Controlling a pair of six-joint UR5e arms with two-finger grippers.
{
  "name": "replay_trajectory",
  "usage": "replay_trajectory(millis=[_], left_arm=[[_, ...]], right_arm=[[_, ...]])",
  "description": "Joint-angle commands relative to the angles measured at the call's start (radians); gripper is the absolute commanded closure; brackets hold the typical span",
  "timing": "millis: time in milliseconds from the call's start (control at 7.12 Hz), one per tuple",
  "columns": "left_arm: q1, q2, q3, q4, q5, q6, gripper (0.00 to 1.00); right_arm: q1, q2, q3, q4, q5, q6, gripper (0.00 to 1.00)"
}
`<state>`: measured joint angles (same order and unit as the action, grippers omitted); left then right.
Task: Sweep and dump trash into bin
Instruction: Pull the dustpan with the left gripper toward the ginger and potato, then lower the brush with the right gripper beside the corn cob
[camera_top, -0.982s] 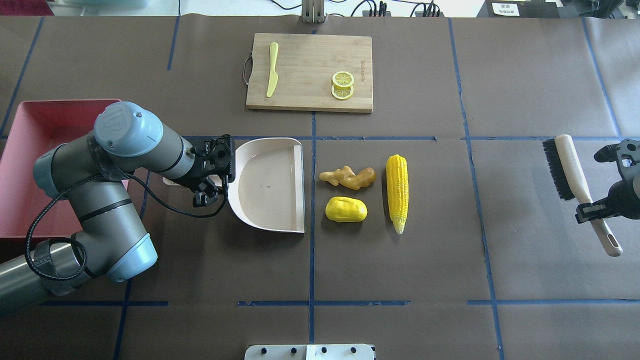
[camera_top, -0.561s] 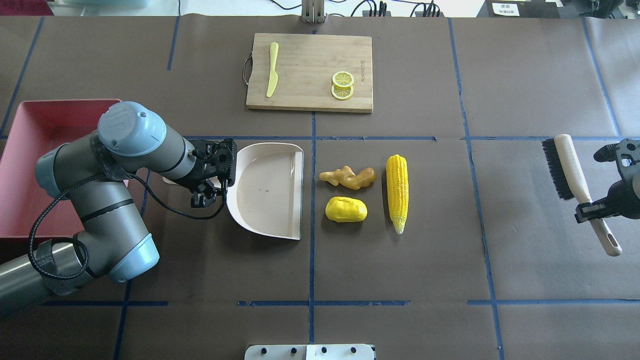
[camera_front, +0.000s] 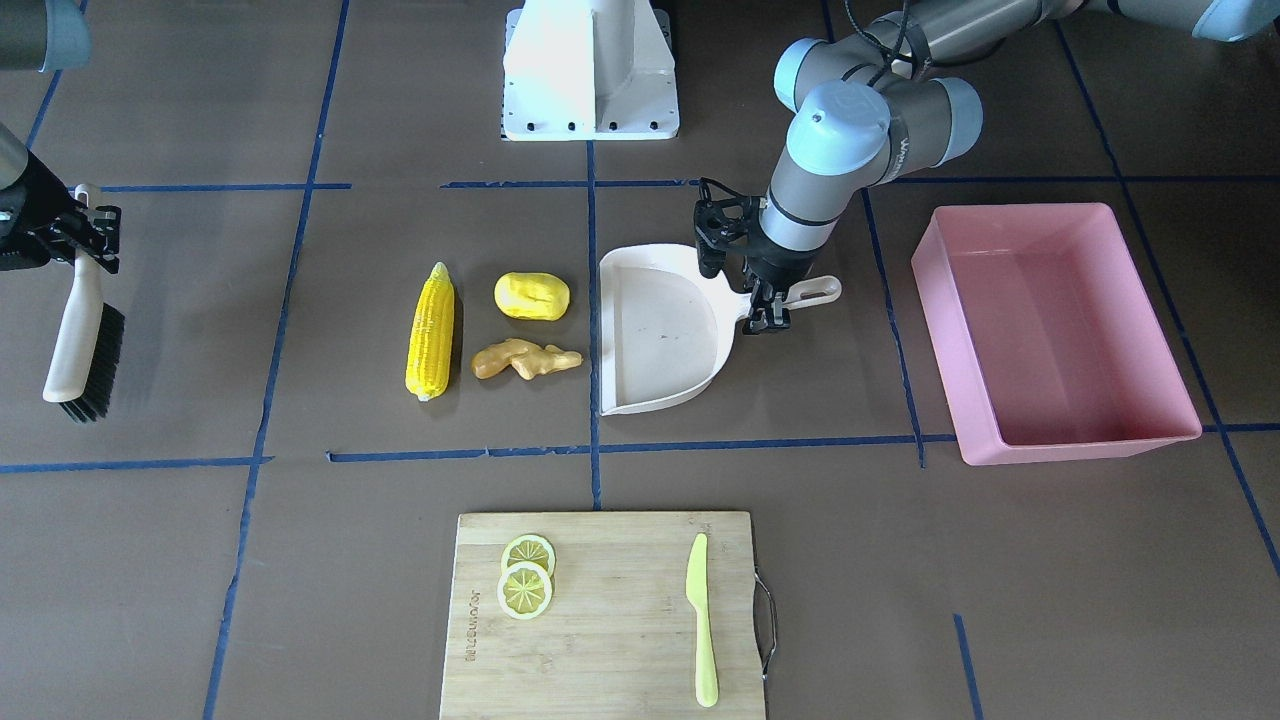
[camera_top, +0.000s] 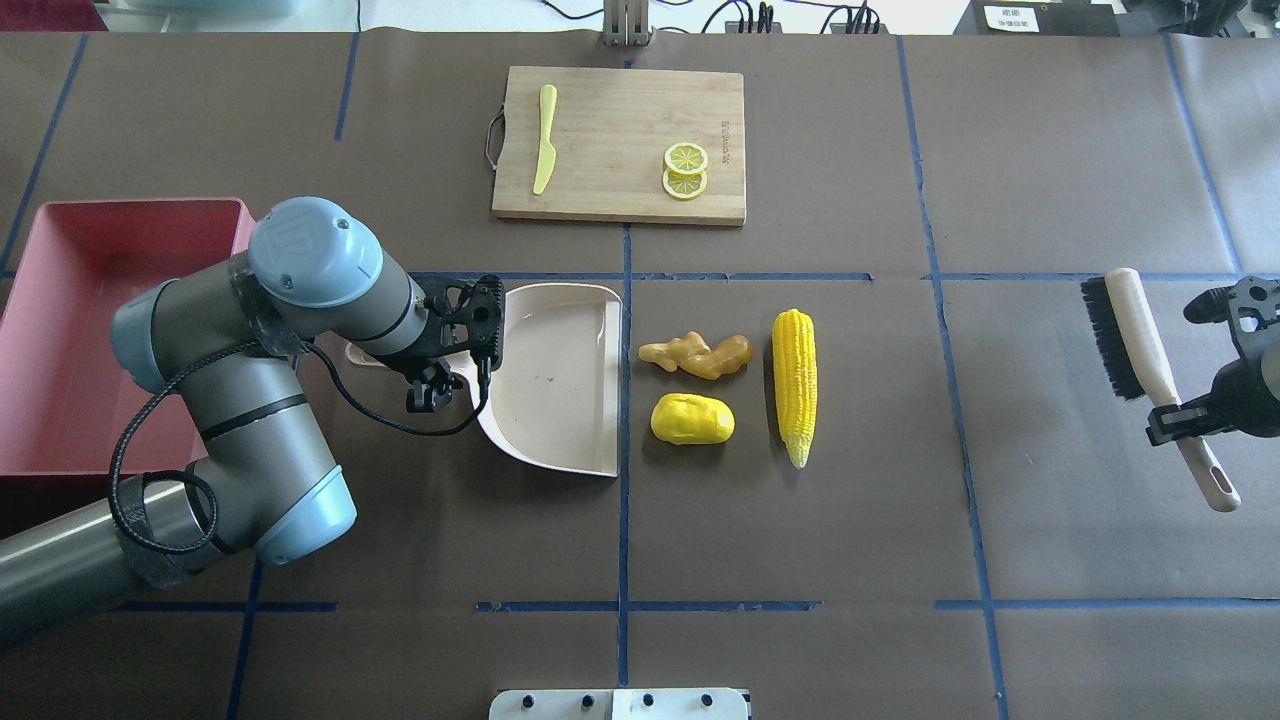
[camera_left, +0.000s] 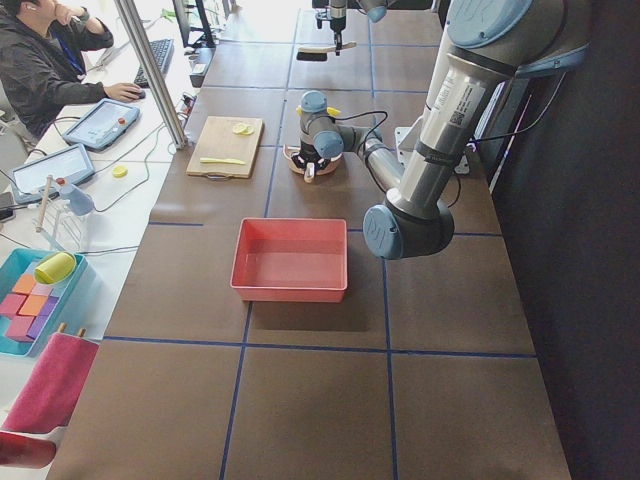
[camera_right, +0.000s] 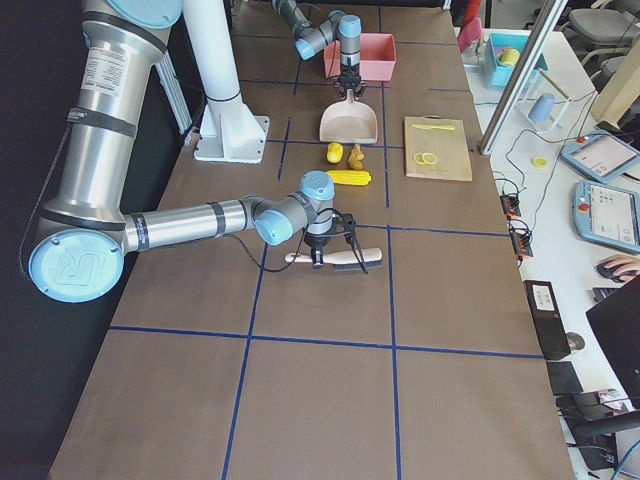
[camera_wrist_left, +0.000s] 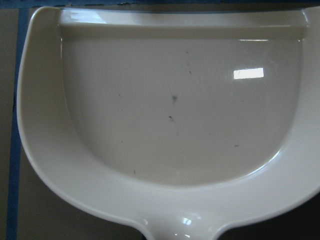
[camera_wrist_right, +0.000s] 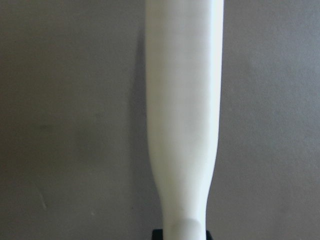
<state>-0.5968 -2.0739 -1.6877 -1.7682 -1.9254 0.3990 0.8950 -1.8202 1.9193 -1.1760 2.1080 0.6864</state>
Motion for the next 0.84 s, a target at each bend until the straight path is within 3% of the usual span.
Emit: replay_trajectory(millis=[0,421,702], left_arm=[[0.014,-0.003,0.002,0.007,0.031,0.007,1.00],[0.012,-0.002,0.000,0.007,0.031,0.008,1.00],[0.011,0.001,-0.004,0.006,0.029,0.008,1.00]], right_arm=[[-0.001,0.004,0.003,-0.001,0.001,0.008,1.00],[-0.042,0.097,0.001,-0.043,0.007,0.158,1.00],[-0.086,0.273,0.003,-0.268,0.013,0.174,1.00]])
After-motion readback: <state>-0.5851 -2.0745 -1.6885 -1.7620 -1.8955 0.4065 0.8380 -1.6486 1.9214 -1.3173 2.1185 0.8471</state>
